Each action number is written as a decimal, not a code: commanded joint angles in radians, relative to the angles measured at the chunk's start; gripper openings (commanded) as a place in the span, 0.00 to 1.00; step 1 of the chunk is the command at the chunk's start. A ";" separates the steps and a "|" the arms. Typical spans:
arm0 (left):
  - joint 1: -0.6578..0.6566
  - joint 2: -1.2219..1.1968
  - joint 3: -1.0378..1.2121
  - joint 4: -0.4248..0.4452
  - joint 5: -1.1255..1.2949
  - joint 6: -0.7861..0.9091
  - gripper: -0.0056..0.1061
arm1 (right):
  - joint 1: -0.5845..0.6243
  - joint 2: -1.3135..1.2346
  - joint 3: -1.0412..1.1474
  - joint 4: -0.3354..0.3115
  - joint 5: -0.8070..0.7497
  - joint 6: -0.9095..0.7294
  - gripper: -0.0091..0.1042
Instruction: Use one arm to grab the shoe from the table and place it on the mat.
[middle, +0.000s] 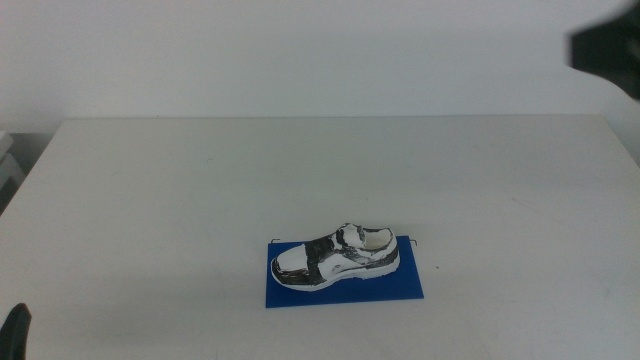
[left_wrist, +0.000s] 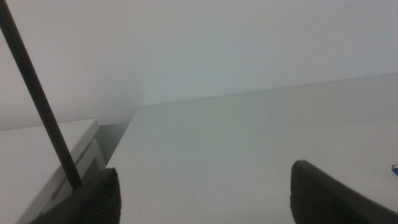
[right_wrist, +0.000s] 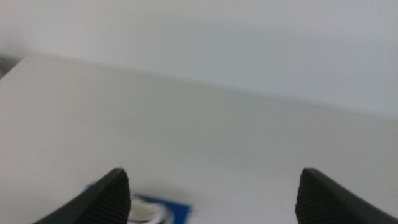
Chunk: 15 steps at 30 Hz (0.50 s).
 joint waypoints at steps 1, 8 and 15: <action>-0.005 0.000 0.005 -0.009 -0.081 -0.006 0.89 | -0.098 -0.122 0.120 0.024 -0.205 -0.101 0.89; -0.005 0.000 0.005 -0.009 -0.081 -0.006 0.89 | -0.374 -0.402 0.549 0.078 -0.441 -0.182 0.89; -0.005 0.000 0.005 -0.009 -0.081 -0.006 0.89 | -0.367 -0.688 0.895 0.181 -0.656 -0.312 0.89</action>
